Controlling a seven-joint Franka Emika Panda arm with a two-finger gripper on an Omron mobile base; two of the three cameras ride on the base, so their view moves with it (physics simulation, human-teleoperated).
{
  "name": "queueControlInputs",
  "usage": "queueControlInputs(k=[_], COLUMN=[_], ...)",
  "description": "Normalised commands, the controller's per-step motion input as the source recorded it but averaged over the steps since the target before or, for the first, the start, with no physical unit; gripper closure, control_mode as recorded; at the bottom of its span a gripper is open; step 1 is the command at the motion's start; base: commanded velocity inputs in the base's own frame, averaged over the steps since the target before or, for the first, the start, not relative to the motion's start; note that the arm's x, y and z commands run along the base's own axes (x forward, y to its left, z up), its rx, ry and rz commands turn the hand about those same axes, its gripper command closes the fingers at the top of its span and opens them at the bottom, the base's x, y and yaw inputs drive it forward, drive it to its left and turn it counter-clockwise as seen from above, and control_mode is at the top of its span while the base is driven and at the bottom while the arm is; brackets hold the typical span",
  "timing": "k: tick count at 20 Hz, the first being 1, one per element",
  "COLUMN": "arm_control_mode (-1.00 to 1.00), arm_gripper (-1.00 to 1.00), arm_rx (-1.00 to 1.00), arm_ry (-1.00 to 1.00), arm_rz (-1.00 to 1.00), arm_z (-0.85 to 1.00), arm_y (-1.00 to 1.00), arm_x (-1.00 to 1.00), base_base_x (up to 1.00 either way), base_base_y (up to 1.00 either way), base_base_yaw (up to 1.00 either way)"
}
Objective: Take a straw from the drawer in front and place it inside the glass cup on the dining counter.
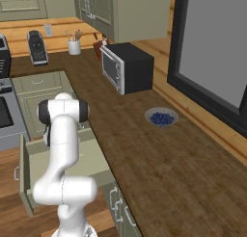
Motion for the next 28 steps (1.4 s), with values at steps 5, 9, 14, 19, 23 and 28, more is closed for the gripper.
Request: queueControlInputs(k=[5, 9, 14, 19, 23, 28], arm_control_mode=[-1.00, -1.00, -1.00, -1.00, -1.00, -1.00], arm_gripper=[1.00, 1.00, 1.00, 1.00, 1.00, 1.00], arm_rx=[0.00, 0.01, 0.09, 0.28, 0.27, 0.18], arm_ry=[0.00, -0.02, -0.05, 0.01, 0.00, 0.01], arm_rz=[0.00, 0.00, -0.06, -0.15, -0.27, -0.35], arm_z=[0.00, 0.06, 0.81, 1.00, 1.00, 1.00], arm_y=[0.00, 0.00, 0.00, -0.06, 0.00, 0.00], arm_x=[-0.24, -0.41, -0.78, -0.60, -0.20, 0.00], base_base_x=[0.00, 0.00, 0.00, 0.00, 0.00, 0.00], base_base_y=[0.00, 0.00, 0.00, 0.00, 0.00, 0.00], base_base_yaw=[0.00, 0.00, 0.00, 0.00, 0.00, 0.00])
